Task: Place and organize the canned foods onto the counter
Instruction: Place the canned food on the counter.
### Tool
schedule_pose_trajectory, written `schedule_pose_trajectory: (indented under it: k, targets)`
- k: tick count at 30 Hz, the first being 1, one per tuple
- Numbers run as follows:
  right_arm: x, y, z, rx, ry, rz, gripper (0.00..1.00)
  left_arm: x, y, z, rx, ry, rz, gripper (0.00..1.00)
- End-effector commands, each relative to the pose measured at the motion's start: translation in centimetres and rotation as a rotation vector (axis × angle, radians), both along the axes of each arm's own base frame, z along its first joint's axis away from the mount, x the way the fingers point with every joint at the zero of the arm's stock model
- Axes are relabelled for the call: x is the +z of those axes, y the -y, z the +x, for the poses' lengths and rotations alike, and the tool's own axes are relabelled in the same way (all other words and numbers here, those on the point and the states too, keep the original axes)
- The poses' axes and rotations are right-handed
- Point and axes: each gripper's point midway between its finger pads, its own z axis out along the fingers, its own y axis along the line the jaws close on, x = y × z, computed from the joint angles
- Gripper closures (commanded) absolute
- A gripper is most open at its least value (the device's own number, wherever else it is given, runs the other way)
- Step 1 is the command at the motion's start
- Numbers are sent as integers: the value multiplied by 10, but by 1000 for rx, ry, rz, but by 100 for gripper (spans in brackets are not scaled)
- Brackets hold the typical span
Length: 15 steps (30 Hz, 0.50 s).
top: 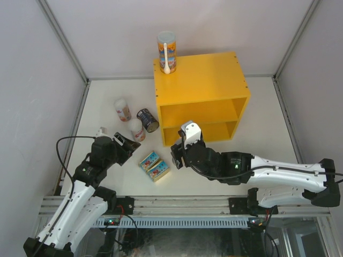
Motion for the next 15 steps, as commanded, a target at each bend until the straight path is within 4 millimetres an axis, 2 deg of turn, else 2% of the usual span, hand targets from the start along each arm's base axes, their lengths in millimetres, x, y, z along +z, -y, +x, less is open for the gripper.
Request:
schedule_pose_trajectory:
  k: [1,8,15]
  targets:
    - [104,-1,2,-9,129,199,88,23,0,9,16,66,-12,28]
    - [175,9,-1,13,212,261,88,26,0,12,29,68,-27,29]
    - [227,23,7,-5,311,288,88,30,2,16,32,73,-38,30]
